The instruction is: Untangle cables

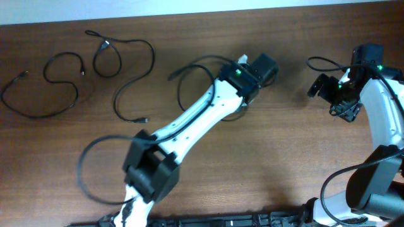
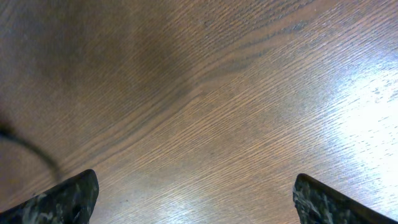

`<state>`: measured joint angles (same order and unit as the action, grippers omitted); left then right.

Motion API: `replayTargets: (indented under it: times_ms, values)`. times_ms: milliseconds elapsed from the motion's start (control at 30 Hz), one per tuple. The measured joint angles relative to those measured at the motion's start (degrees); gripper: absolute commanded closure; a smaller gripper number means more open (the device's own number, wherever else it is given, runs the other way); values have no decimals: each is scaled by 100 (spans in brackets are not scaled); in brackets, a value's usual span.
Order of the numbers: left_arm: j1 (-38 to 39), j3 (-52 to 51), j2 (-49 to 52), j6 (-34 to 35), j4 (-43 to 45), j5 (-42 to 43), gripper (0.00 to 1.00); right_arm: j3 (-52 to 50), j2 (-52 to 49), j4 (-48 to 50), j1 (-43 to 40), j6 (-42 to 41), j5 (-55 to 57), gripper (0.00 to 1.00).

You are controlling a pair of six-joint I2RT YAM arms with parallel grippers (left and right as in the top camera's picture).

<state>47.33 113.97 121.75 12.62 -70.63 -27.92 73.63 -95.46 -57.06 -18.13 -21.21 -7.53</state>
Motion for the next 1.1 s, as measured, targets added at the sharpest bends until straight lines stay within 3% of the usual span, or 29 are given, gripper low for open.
replayTargets:
  times_ms: [133, 233, 433, 700, 933, 1100]
  values:
    - [-238, 133, -1176, 0, -232, -802, 100, -2, 0, -2, 0, -2, 2, 1]
    - [-914, 297, -2234, 155, -446, -1128, 100, 0, 0, -2, 0, -4, 2, 1]
    - [-3215, 323, -3104, 1941, -2461, -1285, 100, 0, 0, -2, 0, 0, 4, 1]
    - [-6245, -275, -3126, 3713, -2590, -514, 100, -2, 0, -2, 0, 0, 4, 1]
    - [-7567, -2258, -3156, 4555, -1307, 81, 100, 0, -2, -4, 0, 0, 4, 1]
    - [-8135, -3687, -3130, 4725, 323, 874, 100, 0, -7, -7, 0, -2, 7, 1]
